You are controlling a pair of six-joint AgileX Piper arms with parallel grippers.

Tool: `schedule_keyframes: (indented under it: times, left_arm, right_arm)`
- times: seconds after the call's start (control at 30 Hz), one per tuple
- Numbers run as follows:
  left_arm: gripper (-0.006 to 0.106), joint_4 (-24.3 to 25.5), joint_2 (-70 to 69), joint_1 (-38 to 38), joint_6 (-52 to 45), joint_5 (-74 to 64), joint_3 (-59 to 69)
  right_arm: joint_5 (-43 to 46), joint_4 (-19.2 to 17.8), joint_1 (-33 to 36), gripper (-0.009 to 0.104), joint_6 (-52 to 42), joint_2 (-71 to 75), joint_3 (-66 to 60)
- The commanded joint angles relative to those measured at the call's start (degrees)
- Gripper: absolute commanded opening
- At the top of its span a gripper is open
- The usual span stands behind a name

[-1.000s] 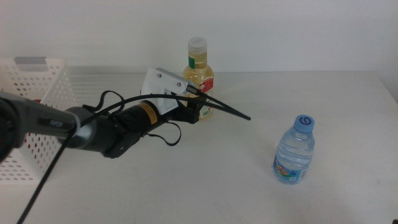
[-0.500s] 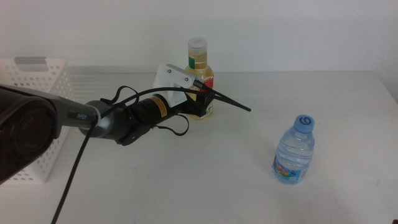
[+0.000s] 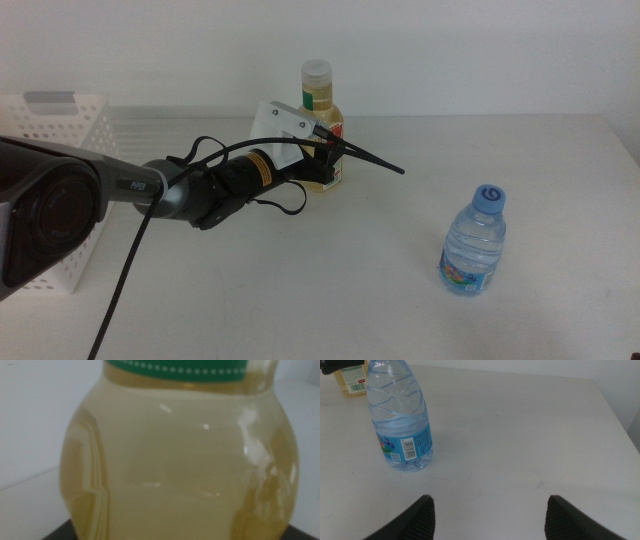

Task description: Use arms to grab the bottles and put them into the dustbin to the left of the table.

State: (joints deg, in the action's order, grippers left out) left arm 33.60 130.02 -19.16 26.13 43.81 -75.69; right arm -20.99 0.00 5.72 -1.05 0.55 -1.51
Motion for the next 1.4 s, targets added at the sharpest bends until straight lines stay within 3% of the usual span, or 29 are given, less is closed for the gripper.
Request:
schedule_keyframes:
  times: [0.0, 0.13, 0.23, 0.33, 0.57, 0.9, 1.37]
  left_arm:
    - [0.031, 0.8, -4.5, 0.0, 2.1, 2.7, -1.6]
    - [0.003, 7.7, -6.9, 0.0, 7.6, -0.6, -1.5]
    - [-0.003, 12.7, -9.1, 0.0, 10.4, -3.6, -1.5]
    - [-0.002, 14.2, -11.9, 0.0, 11.7, -5.3, 0.3]
    - [-0.002, 9.3, -21.5, 0.1, 10.2, -13.8, 7.9]
    - [-0.003, 8.9, -35.7, 0.7, 9.3, -23.3, 12.6]
    - [-0.004, 8.4, -51.9, 11.5, 11.1, -45.0, 12.6]
  right_arm:
    - [3.2, 0.0, -0.2, 0.057, -0.7, 1.5, 0.3]
    - [3.2, 0.0, -0.2, 0.057, -0.7, 1.5, 0.3]
    - [3.2, 0.0, -0.2, 0.057, -0.7, 1.5, 0.3]
    - [3.2, 0.0, -0.2, 0.057, -0.7, 1.5, 0.3]
    - [3.2, 0.0, -0.2, 0.057, -0.7, 1.5, 0.3]
    - [3.2, 0.0, -0.2, 0.057, -0.7, 1.5, 0.3]
    - [3.2, 0.0, -0.2, 0.057, -0.7, 1.5, 0.3]
